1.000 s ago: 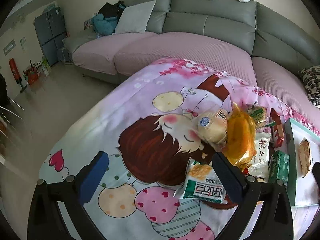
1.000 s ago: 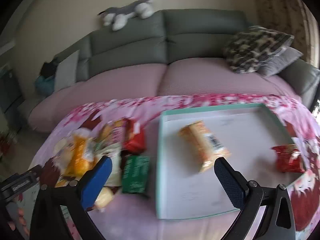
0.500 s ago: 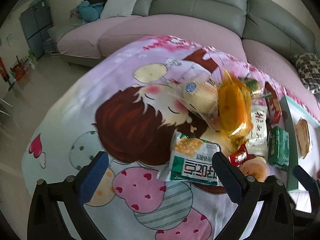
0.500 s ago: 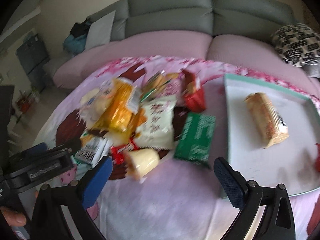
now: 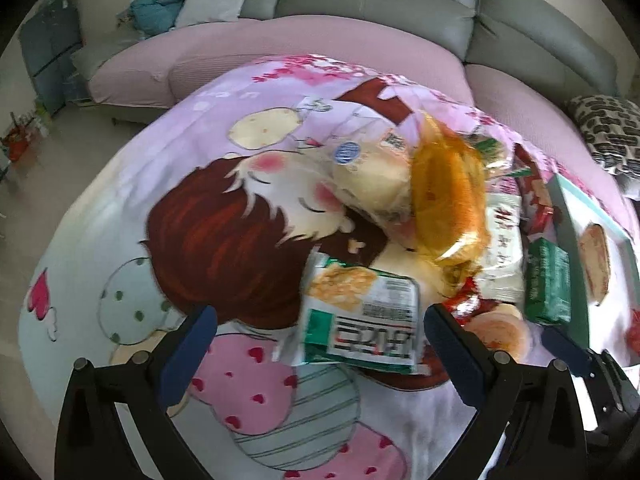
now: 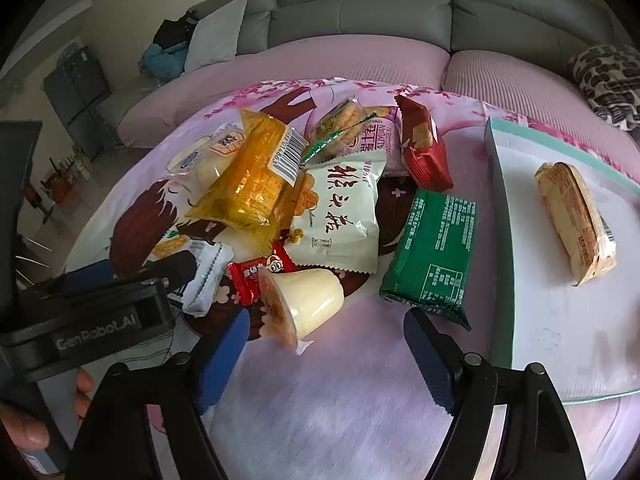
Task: Organize snacks
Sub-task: 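Grasp the green-white cracker pack with the left tool while the right tool grasps the pudding cup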
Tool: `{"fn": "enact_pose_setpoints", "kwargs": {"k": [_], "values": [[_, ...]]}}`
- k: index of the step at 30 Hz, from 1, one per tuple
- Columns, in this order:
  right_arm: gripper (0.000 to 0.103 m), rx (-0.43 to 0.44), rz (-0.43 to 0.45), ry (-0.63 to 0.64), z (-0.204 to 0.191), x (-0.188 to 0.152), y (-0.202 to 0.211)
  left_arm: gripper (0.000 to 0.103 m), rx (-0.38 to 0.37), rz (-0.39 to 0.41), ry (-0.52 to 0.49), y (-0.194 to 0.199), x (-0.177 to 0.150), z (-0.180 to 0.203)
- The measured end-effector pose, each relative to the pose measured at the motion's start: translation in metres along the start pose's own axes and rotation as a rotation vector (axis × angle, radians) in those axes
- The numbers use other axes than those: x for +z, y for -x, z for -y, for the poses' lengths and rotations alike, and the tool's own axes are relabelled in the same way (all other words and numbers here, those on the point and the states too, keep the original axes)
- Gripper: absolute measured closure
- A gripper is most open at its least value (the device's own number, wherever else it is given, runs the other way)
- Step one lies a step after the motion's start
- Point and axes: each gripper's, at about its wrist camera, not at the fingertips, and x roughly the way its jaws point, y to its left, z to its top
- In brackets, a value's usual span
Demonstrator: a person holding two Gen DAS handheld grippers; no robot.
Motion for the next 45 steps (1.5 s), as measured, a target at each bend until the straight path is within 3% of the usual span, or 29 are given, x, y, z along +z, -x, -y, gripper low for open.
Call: {"fn": "enact_pose_setpoints", "kwargs": {"k": [7,10,14,20,31,37,39,41,42,43,45], "values": [[0.025,-0.017,0.006,0.023,-0.003,0.0,-0.003,0.0,0.042,-0.047,-0.016,-0.014,-0.003,0.006],[0.034,0.02,-0.004,0.025,-0.005,0.0,-0.005,0.0,0.064,-0.04,0.01,-0.012,-0.001,-0.002],[0.034,0.02,-0.006,0.025,-0.005,0.0,-0.008,0.0,0.1,-0.042,0.05,-0.013,0.0,-0.015],[0.034,0.044,0.001,0.015,-0.005,0.001,-0.012,0.0,0.096,-0.048,0.095,-0.014,-0.001,-0.029],[0.034,0.041,0.014,-0.005,-0.004,0.003,-0.02,0.0,0.158,-0.069,0.047,-0.026,-0.005,-0.019],[0.054,0.031,0.03,-0.022,0.001,0.004,-0.018,0.001,0.145,-0.056,0.048,-0.024,-0.004,-0.018],[0.057,0.035,0.03,-0.024,0.002,0.004,-0.016,0.002,0.129,-0.04,0.041,-0.02,-0.003,-0.017],[0.057,0.031,0.029,-0.018,0.001,0.004,-0.017,0.009,0.123,-0.019,0.043,-0.016,-0.002,-0.015],[0.057,0.03,0.03,-0.017,0.001,0.004,-0.016,0.023,0.111,-0.018,0.04,-0.015,-0.001,-0.014],[0.057,0.03,0.031,-0.017,0.001,0.004,-0.016,0.029,0.09,-0.02,0.039,-0.015,-0.001,-0.014],[0.057,0.032,0.035,-0.021,0.001,0.004,-0.014,0.029,0.087,-0.02,0.034,-0.015,-0.001,-0.012]]}}
